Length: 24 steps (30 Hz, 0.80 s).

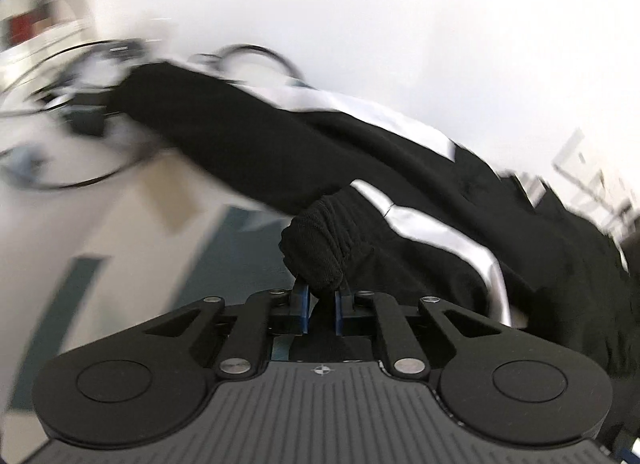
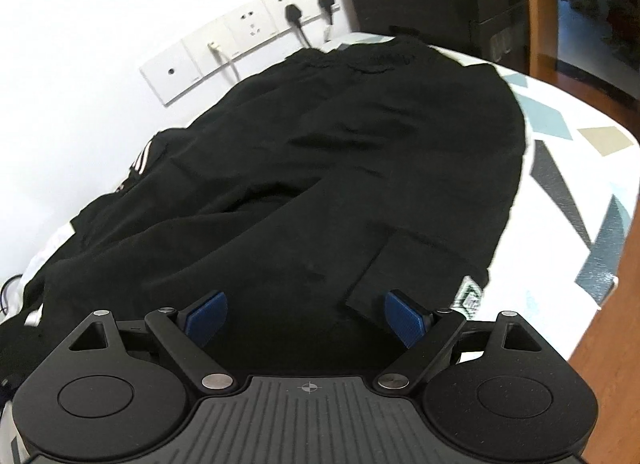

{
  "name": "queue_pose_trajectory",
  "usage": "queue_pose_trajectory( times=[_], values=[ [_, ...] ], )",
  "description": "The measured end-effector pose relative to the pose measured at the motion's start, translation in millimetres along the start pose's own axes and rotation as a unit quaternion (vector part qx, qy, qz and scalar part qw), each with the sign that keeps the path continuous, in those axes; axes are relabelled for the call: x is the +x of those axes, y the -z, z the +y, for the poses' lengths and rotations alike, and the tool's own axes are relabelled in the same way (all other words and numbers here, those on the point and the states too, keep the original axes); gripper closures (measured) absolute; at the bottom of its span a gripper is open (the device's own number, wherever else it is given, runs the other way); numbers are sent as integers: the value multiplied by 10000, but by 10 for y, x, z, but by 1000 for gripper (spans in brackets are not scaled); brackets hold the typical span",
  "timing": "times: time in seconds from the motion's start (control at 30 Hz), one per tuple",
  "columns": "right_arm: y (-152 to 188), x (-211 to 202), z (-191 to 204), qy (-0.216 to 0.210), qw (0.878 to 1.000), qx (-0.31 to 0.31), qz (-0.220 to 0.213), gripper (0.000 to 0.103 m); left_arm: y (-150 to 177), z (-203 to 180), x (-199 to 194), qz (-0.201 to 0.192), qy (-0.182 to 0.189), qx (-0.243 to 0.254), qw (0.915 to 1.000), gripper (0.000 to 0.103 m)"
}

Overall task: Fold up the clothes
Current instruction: 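Spread the black garment flat on the bed with the left tool while the right tool presses it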

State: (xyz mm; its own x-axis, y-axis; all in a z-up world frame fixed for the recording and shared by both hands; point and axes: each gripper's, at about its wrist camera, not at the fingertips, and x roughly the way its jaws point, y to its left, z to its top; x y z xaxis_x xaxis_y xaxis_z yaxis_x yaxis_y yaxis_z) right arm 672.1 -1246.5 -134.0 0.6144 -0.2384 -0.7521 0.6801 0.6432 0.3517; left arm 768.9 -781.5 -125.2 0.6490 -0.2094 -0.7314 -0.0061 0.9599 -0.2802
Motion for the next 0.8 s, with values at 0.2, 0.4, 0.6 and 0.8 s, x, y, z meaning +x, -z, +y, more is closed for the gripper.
queue_pose_trajectory(
  times=[0.2,0.4,0.6,0.8],
  values=[
    [49,166,194,-424,9983,-188,355,19,37,682,-435,-407,-1136,-599,9909,84],
    [122,242,369,-889,9926,-533,626,19,125,863,-707,-316,-1558,-1171,9803,54],
    [154,263,279,-918,9912,-602,733,22,52,256,-691,-349,-624,-590,9957,38],
    [182,195,193,-975,9903,-650,742,22,11,-158,51,-22,-1621,-319,9863,38]
  ],
)
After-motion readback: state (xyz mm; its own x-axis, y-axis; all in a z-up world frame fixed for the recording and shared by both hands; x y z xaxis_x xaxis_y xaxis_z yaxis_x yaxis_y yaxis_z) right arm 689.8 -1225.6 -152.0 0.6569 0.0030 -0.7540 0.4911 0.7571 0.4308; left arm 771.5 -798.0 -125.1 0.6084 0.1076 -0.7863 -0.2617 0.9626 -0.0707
